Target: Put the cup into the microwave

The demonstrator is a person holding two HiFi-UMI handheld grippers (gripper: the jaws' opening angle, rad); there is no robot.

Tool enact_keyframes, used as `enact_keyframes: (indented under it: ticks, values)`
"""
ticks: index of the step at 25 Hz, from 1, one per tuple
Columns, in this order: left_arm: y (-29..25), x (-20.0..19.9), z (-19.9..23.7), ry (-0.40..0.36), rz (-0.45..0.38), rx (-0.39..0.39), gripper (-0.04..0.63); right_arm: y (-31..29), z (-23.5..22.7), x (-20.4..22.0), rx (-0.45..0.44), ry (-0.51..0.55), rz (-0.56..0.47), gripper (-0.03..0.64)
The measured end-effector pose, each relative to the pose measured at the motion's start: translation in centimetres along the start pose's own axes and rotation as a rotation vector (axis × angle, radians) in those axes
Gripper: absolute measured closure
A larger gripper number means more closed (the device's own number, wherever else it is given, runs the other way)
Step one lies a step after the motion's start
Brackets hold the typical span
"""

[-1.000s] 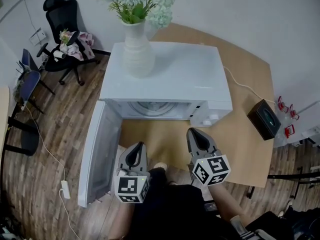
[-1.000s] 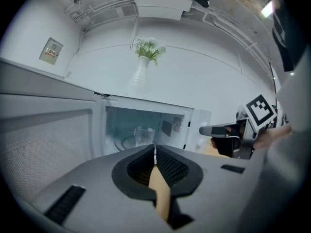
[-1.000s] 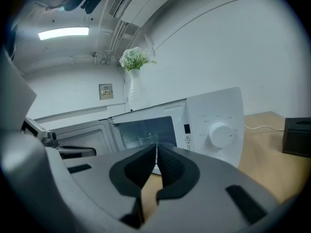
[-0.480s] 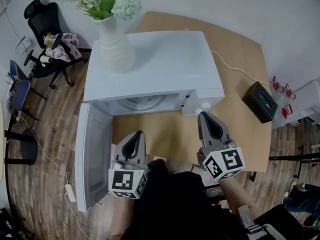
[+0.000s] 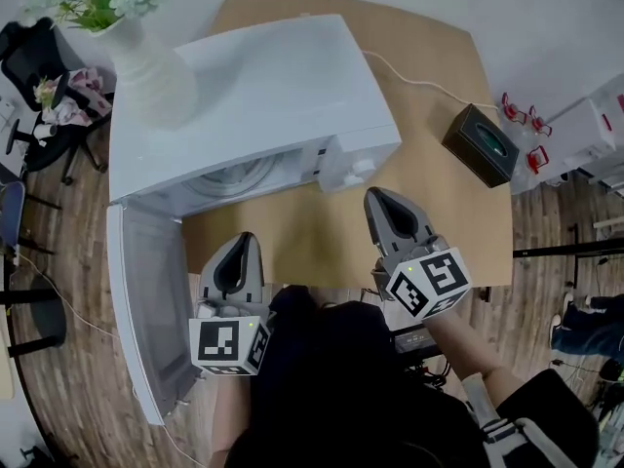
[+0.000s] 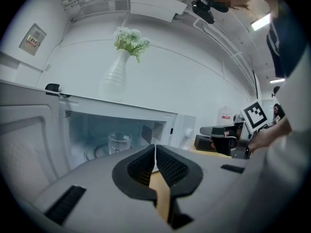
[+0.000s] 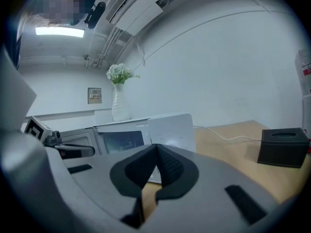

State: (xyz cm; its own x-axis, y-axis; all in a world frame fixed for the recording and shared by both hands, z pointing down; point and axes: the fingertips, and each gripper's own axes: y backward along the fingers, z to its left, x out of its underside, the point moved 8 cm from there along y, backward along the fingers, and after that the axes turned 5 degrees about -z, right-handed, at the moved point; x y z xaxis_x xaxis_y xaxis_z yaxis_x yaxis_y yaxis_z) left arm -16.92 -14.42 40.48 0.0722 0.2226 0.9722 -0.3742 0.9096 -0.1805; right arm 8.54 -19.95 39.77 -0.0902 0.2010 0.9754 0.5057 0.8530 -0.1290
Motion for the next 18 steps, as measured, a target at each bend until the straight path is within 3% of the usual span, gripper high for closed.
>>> enact_keyframes:
  ticks: [18]
  values:
    - [-1.1,0.54,-0.37,0.008,0.008,0.046,0.586,-0.8,0.96,0.51,-0.029,0.038,0.046,0.624]
